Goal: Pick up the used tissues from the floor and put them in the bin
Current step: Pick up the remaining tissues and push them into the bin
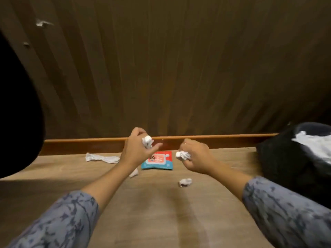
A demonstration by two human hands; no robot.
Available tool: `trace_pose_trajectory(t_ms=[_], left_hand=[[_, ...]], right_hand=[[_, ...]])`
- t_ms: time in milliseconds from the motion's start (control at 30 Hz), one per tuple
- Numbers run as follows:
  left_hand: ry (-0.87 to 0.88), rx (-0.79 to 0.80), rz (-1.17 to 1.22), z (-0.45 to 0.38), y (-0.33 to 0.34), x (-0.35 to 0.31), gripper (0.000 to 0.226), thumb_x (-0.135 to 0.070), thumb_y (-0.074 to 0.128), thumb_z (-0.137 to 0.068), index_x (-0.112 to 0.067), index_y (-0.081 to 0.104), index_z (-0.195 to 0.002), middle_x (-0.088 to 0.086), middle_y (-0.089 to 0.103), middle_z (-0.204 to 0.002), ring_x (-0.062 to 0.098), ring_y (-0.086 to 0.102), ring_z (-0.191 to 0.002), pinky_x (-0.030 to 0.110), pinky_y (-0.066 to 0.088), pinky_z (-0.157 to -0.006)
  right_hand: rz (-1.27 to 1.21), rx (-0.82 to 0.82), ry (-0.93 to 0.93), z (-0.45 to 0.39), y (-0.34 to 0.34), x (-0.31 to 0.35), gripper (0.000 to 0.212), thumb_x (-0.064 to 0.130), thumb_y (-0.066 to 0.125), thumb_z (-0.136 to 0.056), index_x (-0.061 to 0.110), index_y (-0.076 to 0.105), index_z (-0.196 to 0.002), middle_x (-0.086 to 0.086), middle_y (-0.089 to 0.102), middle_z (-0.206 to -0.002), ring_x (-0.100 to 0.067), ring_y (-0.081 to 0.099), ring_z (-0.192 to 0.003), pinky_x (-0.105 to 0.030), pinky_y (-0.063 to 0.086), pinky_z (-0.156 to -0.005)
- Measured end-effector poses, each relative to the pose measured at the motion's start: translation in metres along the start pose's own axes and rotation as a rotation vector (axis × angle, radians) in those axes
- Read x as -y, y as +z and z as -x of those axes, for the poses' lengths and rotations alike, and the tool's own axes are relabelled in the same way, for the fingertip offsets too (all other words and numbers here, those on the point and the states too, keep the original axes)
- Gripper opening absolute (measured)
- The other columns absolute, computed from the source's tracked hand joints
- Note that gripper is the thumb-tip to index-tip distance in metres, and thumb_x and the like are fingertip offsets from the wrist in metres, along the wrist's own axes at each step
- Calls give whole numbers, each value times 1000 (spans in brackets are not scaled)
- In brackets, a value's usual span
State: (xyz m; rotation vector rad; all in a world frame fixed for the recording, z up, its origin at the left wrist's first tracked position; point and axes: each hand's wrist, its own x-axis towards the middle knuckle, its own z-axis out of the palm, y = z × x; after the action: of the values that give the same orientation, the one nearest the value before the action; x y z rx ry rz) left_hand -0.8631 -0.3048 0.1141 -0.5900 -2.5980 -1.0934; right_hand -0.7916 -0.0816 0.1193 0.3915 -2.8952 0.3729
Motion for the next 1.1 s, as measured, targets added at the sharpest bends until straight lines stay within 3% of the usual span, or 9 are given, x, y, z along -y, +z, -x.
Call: trace_pose_trajectory(t_ms=[167,267,333,467,567,700,900,1000,1100], left_hand=[[162,-7,-27,-63,18,-94,13,-28,72,-82,-22,61,-84,-4,65,-81,16,66,-78,20,48,-63],[187,13,48,-77,44,-154,30,-22,73,-82,-21,65,-111,1,71,-101,16,67,-90,29,57,-79],[169,31,84,-82,63,-195,28,-26,74,-82,-19,69,-108,1,73,-100,14,67,-88,29,56,-80],[136,211,87,-82,111,-273,40,-51,80,-68,-22,63,-90,-7,65,-80,10,64,-73,23,52,-63],[49,291,239,-75,155,-325,62,-65,77,-61,-27,46,-100,-12,58,-88,9,60,-77,16,47,-60],[8,266,447,-71,218,-391,53,-49,72,-75,-21,34,-100,1,57,-93,14,60,-79,24,50,-60],[101,466,398,-51,303,-453,45,-38,52,-74,-14,32,-106,1,36,-108,25,42,-108,34,41,-87],[155,839,-153,-41,334,-455,80,-47,45,-84,-6,16,-145,16,13,-155,38,3,-145,53,8,-116],[207,1119,-233,-41,339,-448,83,-38,48,-94,-16,-7,-152,16,-18,-158,38,-22,-143,55,-10,-116]], right_hand=[[73,-134,-76,0,-115,-58,30,51,55,-82,22,60,-74,7,54,-77,-10,52,-64,-27,44,-50],[111,-259,-43,18,-156,-99,54,67,47,-84,18,61,-67,6,54,-69,-12,51,-58,-25,43,-48],[110,-332,-4,37,-177,-125,60,69,42,-86,17,59,-64,6,54,-66,-12,51,-56,-25,43,-48],[-9,-500,130,87,-205,-180,48,56,37,-93,20,58,-71,9,53,-70,-10,53,-60,-20,38,-52],[-83,-560,272,127,-221,-223,31,45,43,-96,20,60,-99,11,60,-87,-8,58,-73,-15,43,-59],[-62,-609,479,179,-230,-287,24,34,52,-98,19,56,-116,5,62,-112,-11,58,-99,-23,50,-79],[35,-361,705,249,-216,-342,48,53,27,-95,23,54,-120,-2,53,-122,-24,47,-116,-40,37,-100],[51,88,772,270,-201,-357,56,49,12,-98,32,13,-152,-8,10,-162,-29,3,-148,-56,-4,-117],[12,370,801,275,-194,-362,57,39,17,-103,40,-16,-149,-7,-21,-160,-31,-29,-143,-62,-25,-107]])
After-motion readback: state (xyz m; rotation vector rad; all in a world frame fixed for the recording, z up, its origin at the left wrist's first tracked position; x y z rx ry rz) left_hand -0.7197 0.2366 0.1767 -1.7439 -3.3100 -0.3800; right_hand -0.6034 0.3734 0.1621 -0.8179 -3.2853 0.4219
